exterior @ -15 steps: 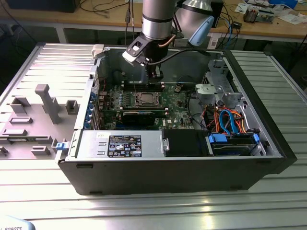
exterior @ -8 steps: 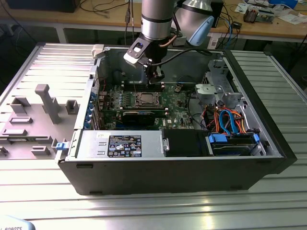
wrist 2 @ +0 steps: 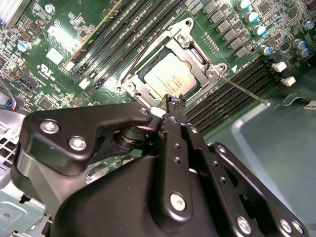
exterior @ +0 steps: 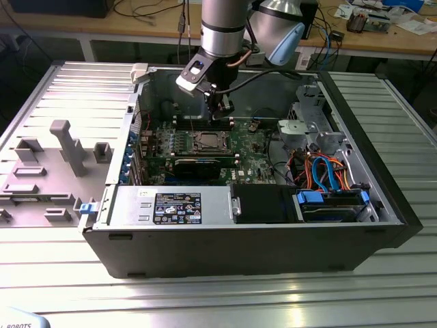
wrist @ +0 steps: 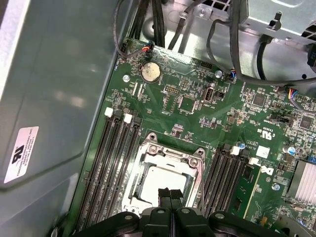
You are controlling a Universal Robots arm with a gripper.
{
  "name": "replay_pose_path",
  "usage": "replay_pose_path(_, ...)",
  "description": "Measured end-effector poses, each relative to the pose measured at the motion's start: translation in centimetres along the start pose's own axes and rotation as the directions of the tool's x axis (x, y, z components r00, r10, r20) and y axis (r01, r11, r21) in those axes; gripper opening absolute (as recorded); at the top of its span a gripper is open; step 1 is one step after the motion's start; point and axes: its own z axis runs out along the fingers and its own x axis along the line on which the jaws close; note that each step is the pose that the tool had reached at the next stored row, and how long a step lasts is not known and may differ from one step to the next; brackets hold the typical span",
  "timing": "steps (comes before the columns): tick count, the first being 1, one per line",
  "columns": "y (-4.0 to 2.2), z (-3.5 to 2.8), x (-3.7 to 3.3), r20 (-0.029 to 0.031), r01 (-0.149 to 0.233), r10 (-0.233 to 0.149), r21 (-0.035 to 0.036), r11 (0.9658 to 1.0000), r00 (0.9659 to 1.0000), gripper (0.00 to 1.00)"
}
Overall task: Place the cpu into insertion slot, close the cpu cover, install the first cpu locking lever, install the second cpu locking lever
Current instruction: 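Install the first cpu locking lever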
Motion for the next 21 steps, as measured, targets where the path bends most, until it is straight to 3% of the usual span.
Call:
replay_pose_path(2,0.00,-0.01,0.00,0.0009,0.044,-0.044,-0.0005,0.9990,0.9990,0.11)
replay_pose_path(5,0.00,-0.01,0.00,0.0021,0.114,-0.114,-0.0013,0.9935,0.9935,0.11)
replay_pose_path(10,-0.01,-0.64,-0.01,0.0033,0.148,-0.148,-0.0017,0.9890,0.9890,0.11)
replay_pose_path(12,-0.01,-0.64,-0.01,0.0039,0.180,-0.180,-0.0020,0.9836,0.9836,0.11)
replay_pose_path(13,-0.01,-0.64,-0.01,0.0043,0.202,-0.202,-0.0022,0.9793,0.9793,0.11)
replay_pose_path(18,-0.01,-0.64,-0.01,0.0066,0.312,-0.312,-0.0032,0.9502,0.9502,0.11)
replay_pose_path(19,-0.01,-0.64,-0.01,0.0072,0.343,-0.343,-0.0035,0.9393,0.9393,0.11)
replay_pose_path(21,-0.01,-0.64,-0.01,0.0081,0.382,-0.382,-0.0037,0.9242,0.9241,0.11)
